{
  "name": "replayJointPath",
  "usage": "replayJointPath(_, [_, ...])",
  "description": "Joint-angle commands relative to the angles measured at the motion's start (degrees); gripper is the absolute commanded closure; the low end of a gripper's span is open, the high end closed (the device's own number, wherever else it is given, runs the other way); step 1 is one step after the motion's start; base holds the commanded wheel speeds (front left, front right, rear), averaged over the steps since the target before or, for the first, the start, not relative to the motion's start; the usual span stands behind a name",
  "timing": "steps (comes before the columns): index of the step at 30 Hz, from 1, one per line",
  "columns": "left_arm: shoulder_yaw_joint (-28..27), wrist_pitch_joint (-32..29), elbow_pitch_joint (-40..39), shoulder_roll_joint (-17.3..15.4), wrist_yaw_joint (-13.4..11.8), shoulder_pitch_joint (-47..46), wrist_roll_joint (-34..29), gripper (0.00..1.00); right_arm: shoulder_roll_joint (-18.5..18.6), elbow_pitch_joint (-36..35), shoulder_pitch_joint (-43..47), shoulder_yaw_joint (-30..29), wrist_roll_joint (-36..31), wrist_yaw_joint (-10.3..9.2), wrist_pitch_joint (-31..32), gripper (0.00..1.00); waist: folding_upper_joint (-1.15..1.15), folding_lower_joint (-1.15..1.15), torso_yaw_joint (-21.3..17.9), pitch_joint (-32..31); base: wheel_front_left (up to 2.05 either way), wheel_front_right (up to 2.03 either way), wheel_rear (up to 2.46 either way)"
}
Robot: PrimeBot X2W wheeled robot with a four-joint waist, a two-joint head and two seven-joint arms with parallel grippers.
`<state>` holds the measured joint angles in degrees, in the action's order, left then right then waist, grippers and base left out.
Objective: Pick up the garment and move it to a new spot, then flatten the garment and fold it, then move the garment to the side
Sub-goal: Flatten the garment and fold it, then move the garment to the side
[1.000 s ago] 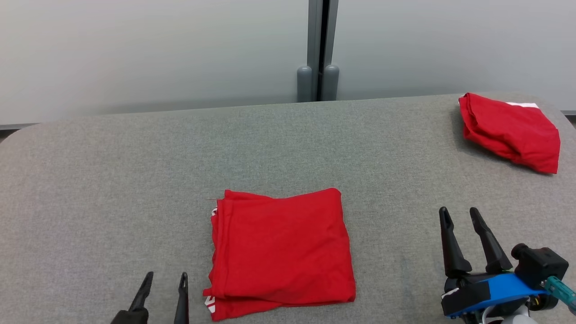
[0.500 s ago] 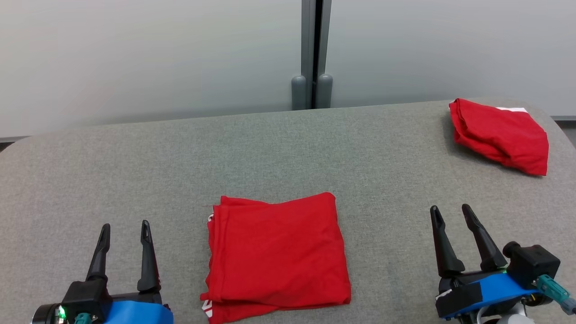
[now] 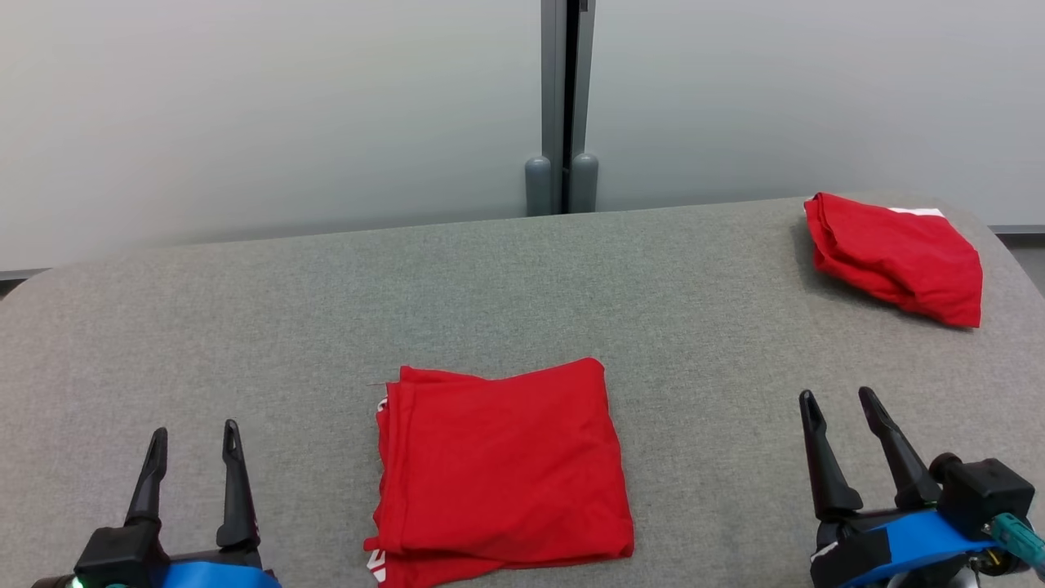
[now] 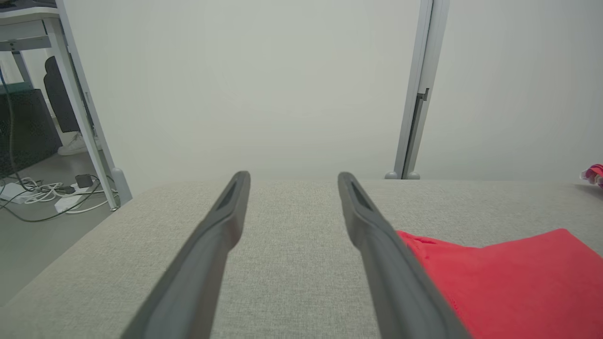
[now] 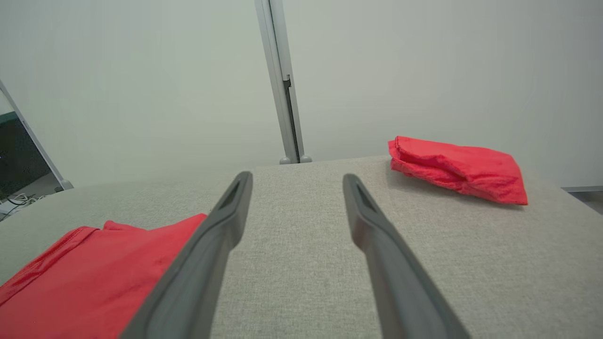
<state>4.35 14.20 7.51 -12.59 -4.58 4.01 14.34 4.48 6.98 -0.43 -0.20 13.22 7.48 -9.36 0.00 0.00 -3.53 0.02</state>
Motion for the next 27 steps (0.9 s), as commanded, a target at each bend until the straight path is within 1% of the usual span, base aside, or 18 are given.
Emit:
replayJointPath(1, [-0.39,-0.32,-0.32,-0.51,-0.13,0.67,0.40,0.00,0.33,-0.35,1.31,-0.38,-0.32,0.04,0.42,0.00,0.00,0.00,0.12,-0.08,0.00,0.00,0.00])
replayJointPath(9, [-0.06,-1.78,-0.69,-0.78,-0.45,1.16,1.07,0.00,0.10,-0.80,2.29,-0.80,-1.10,0.04,1.75,0.00,0.00,0.00,0.70,-0.23,0.00,0.00,0.00])
replayJointPath(20, [0.43,-1.97,-0.68,-1.11,-1.14,0.79,1.03,0.00,-0.30,-0.04,1.95,-0.54,-1.30,0.04,2.51,0.00,0.00,0.00,1.06,-0.39,0.00,0.00,0.00])
replayJointPath(23, [0.53,-2.10,-0.77,-1.17,-1.41,0.55,1.11,0.00,-0.51,0.62,0.22,-0.02,-0.66,0.04,2.65,0.00,0.00,0.00,1.20,-0.20,0.00,0.00,0.00])
replayJointPath(27, [0.76,-2.08,-0.90,-1.19,-1.47,0.00,1.02,0.00,-0.67,1.67,-3.40,2.57,-0.81,0.04,3.06,0.00,0.00,0.00,1.53,0.38,0.00,0.00,0.00])
